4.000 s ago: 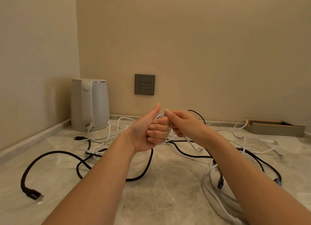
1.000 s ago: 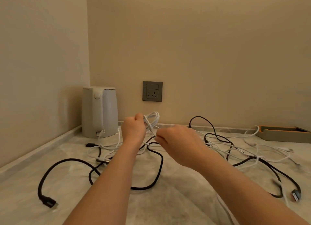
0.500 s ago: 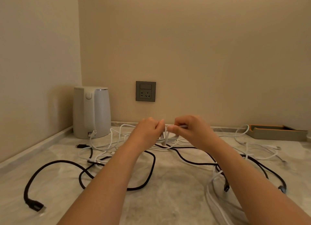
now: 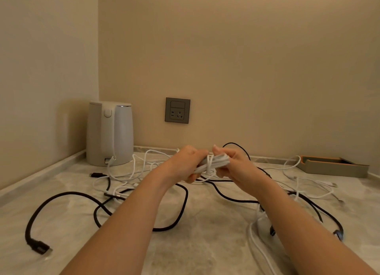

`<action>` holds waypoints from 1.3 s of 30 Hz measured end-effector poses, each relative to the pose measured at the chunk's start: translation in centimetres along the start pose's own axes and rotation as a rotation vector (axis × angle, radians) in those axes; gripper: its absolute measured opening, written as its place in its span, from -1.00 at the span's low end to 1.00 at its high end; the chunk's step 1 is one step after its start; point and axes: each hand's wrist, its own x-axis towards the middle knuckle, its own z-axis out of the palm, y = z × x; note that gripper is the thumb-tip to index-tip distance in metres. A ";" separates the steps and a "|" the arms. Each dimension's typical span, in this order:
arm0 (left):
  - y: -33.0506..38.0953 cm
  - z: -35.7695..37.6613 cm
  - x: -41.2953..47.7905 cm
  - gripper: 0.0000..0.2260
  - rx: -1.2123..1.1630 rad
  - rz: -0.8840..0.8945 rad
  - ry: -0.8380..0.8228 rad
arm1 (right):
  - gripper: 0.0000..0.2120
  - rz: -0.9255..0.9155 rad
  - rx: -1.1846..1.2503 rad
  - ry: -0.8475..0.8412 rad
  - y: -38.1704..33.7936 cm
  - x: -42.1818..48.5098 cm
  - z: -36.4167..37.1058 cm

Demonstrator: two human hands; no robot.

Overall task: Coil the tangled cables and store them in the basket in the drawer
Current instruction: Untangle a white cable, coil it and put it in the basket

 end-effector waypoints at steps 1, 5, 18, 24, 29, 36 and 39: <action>0.0 -0.1 -0.2 -0.60 -0.124 -0.015 0.002 | -0.60 0.007 0.063 0.006 -0.1 0.2 0.7; 0.1 -0.3 -0.2 -0.61 -0.605 -0.097 0.057 | -0.66 -0.031 0.023 0.171 -0.2 1.1 3.1; -0.5 1.4 0.5 -0.47 -0.404 -0.353 0.426 | -0.63 0.148 -0.318 0.145 0.4 1.2 4.1; -1.1 1.4 0.5 -0.36 0.180 -0.069 0.492 | -0.68 0.179 -0.324 0.161 0.0 1.1 3.7; -2.1 1.9 0.7 -0.57 0.499 0.047 0.482 | -0.65 0.196 -0.417 0.184 0.1 0.9 3.3; -0.5 1.8 0.9 -0.66 -0.087 0.062 0.538 | -0.66 -0.055 -0.728 0.393 -1.1 0.6 4.3; 0.0 1.3 0.7 -0.66 -0.420 -0.127 0.433 | -0.82 -0.193 -0.738 0.482 -1.7 0.3 4.5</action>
